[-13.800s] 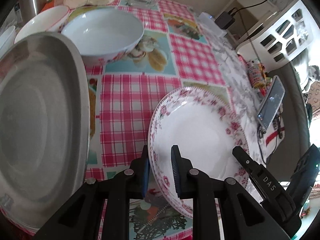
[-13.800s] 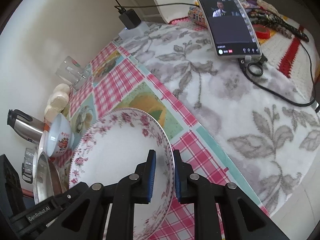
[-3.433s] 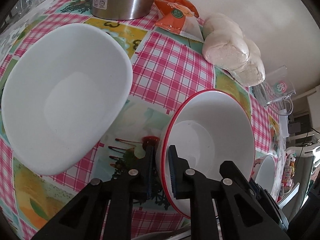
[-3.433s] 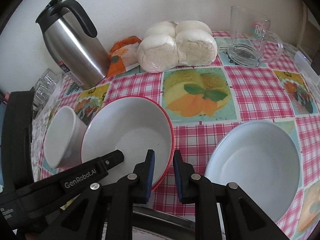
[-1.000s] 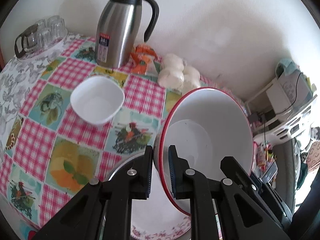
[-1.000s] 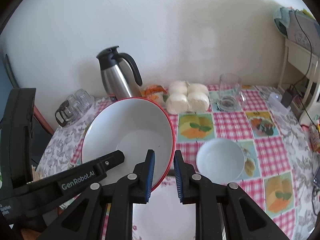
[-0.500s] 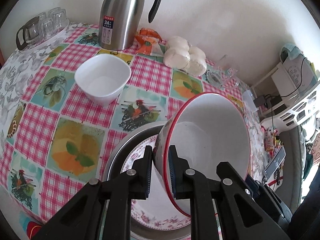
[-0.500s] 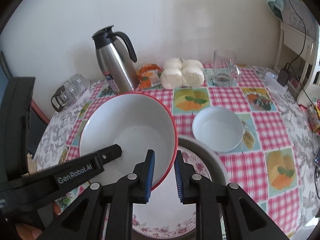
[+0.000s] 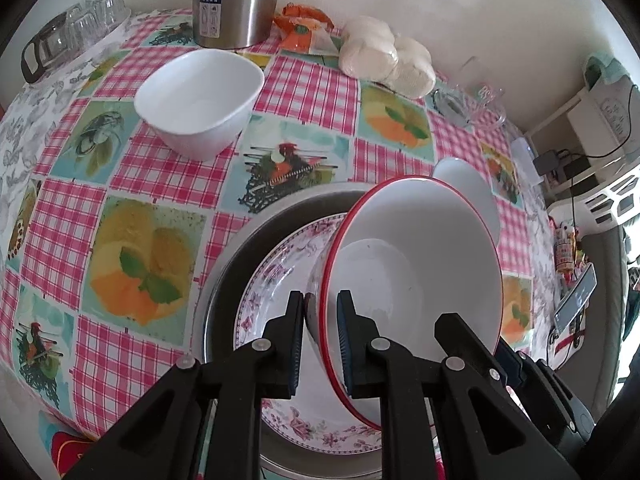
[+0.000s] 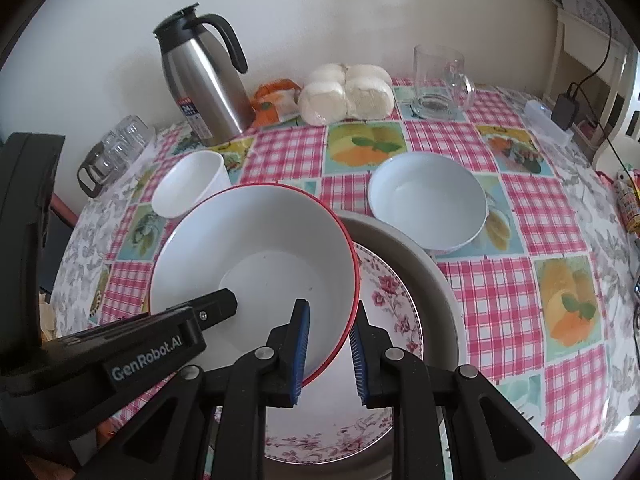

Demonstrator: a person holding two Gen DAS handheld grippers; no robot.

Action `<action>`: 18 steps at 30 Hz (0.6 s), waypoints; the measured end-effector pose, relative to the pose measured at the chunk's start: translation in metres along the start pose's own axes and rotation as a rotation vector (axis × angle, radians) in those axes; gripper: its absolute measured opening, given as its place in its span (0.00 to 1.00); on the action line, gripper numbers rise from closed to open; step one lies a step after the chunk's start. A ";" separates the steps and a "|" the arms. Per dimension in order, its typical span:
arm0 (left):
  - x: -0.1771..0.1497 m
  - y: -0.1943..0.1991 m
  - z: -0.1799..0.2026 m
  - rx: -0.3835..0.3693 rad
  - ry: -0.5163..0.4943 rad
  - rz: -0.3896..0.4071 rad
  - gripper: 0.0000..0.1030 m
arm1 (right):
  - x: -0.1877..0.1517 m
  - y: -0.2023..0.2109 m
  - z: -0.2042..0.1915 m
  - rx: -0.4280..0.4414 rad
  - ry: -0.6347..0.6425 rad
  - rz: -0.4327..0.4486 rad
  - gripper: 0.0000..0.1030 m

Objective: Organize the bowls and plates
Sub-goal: 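Carry the red-rimmed bowl with the right tool over the floral plate, then lower the red-rimmed bowl onto the floral plate in the basin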

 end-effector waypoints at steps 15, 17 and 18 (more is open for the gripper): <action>-0.003 -0.010 -0.001 0.019 0.003 -0.039 0.15 | -0.003 -0.010 0.001 -0.009 -0.001 -0.050 0.23; -0.003 -0.012 -0.001 0.027 0.003 -0.047 0.16 | -0.005 -0.014 0.002 -0.012 -0.002 -0.063 0.22; -0.003 -0.013 -0.001 0.029 0.002 -0.050 0.16 | -0.006 -0.015 0.002 -0.013 -0.002 -0.069 0.23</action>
Point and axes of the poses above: each gripper's, at about its wrist camera, not at the fingertips, and y roughly against the way its jaws point, z to its right, x to its top, the point moved 6 cm from there along -y, roughly the way its jaws point, and after that the axes turned 10 degrees about -z, right-handed, at the moved point
